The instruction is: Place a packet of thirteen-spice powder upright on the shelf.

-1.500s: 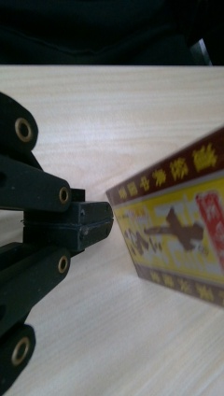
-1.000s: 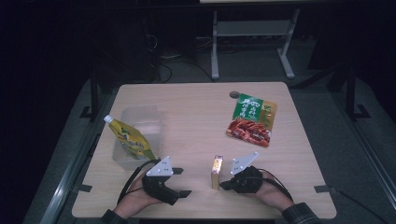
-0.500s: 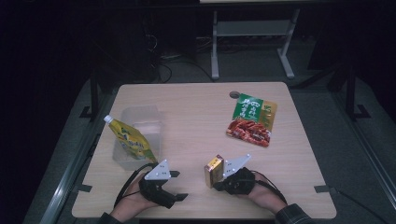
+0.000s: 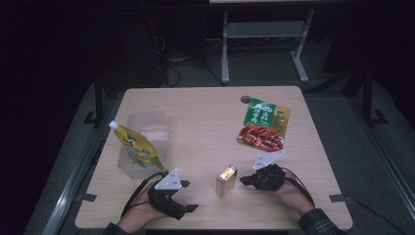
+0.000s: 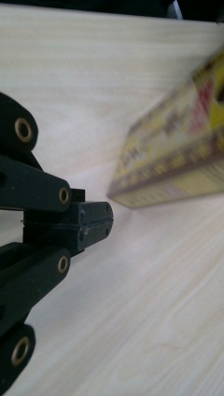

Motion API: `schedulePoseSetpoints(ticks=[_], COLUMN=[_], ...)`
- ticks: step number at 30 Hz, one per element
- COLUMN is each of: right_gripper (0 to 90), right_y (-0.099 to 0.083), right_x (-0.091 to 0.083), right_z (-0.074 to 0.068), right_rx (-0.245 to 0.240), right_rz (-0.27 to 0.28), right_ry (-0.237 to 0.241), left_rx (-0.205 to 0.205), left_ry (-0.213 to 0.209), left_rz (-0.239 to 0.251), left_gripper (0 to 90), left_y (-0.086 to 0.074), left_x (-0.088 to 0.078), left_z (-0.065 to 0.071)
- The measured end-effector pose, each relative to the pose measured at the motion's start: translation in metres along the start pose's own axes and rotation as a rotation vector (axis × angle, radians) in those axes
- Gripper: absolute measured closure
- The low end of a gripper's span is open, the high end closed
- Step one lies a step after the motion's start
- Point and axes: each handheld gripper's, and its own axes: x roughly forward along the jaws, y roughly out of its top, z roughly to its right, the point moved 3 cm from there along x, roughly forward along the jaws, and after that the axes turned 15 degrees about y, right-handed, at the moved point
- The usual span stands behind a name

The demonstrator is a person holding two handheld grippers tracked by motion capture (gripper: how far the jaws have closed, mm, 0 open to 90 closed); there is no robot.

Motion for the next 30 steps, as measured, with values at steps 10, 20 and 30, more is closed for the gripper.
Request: schedulePoseSetpoints(ticks=[10,20,30], right_gripper=[89.9,89.9,89.8], right_y=[0.005,0.008,0.012], right_x=[0.021,0.030,0.042], right_z=[0.003,-0.012,-0.027], right_rx=[-0.043,-0.088,-0.158], right_rz=[-0.040,-0.076,-0.098], right_ry=[0.045,0.098,0.142], left_rx=[0.002,0.002,0.013], left_ry=[-0.001,0.001,0.001], left_rz=[-0.003,-0.020,-0.033], left_gripper=[19.5,19.5,19.5], left_y=[-0.001,-0.004,-0.007], left_x=[0.001,0.001,0.001], left_z=[-0.001,-0.004,-0.006])
